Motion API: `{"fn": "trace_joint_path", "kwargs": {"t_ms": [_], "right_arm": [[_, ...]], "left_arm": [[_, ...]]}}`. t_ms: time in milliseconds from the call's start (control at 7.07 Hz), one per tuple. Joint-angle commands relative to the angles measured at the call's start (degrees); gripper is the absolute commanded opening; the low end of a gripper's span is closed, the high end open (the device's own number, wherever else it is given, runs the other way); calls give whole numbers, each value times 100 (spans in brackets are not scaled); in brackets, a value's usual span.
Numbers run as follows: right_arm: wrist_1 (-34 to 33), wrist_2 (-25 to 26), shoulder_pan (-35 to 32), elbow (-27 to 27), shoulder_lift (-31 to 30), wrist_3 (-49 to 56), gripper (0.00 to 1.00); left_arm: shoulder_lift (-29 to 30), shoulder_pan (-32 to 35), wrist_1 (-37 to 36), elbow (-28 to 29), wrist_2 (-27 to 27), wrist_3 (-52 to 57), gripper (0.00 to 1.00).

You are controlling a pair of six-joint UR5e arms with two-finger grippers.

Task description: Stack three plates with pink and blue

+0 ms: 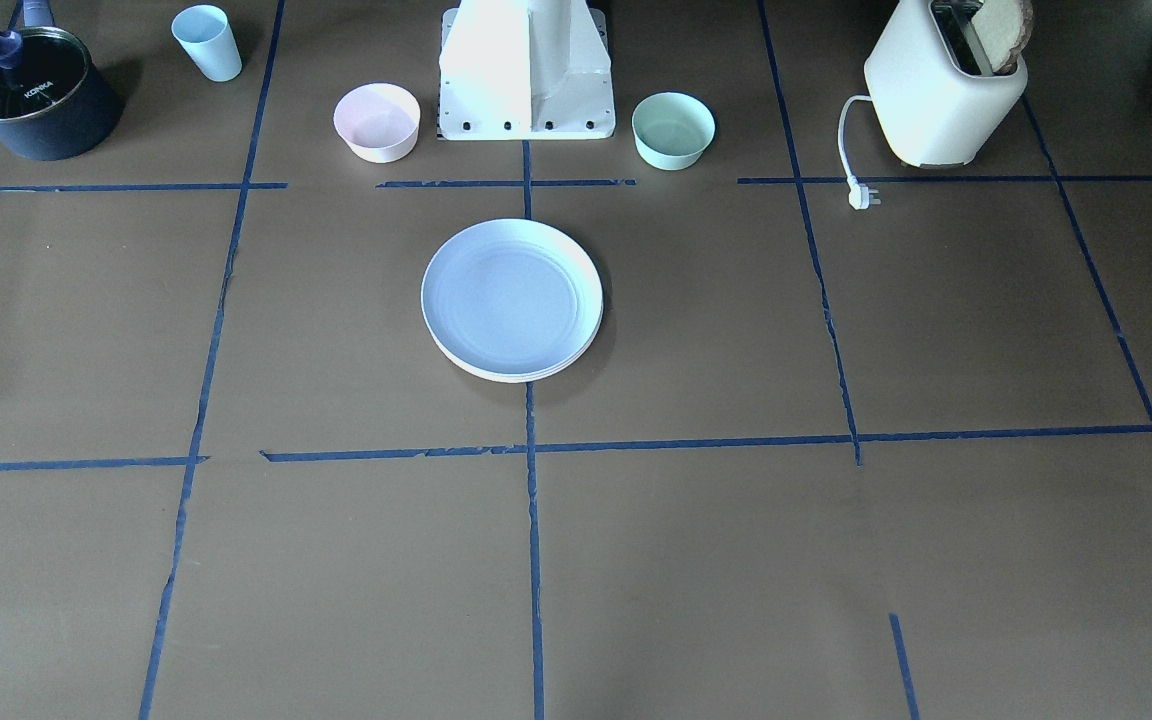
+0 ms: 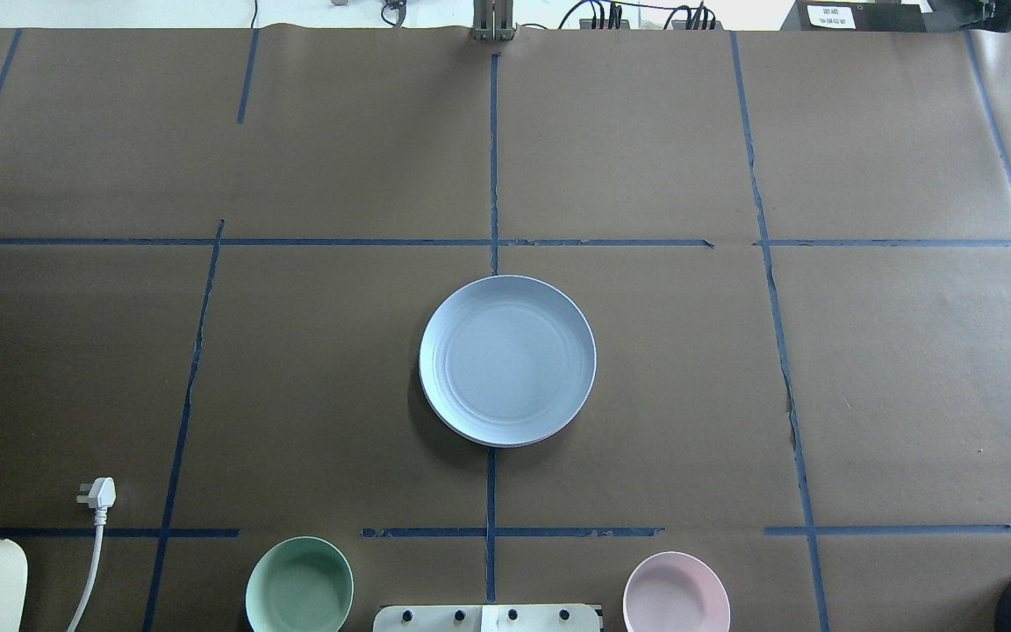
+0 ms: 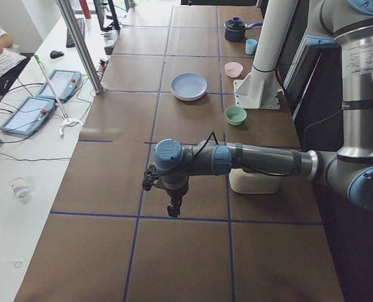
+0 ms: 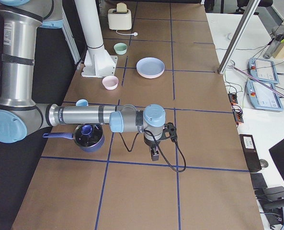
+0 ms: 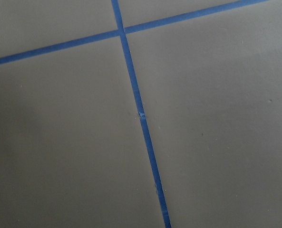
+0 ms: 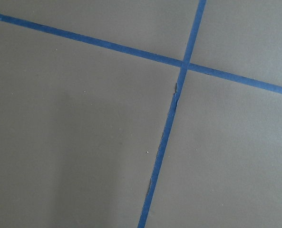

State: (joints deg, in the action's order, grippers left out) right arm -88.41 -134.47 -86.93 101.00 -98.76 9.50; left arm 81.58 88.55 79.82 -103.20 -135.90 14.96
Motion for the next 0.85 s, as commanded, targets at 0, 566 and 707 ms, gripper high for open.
{"fn": "trace_joint_path", "kwargs": {"t_ms": [0, 566, 707], "right_arm": [[-1, 0, -17, 16, -82, -1, 100], [-1, 61, -52, -10, -126, -9, 100], [-1, 88, -52, 7, -135, -18, 100]], "left_arm": [[-19, 4, 34, 11, 11, -36, 100], [86, 4, 34, -78, 29, -705, 100], [95, 4, 43, -8, 11, -687, 100]]}}
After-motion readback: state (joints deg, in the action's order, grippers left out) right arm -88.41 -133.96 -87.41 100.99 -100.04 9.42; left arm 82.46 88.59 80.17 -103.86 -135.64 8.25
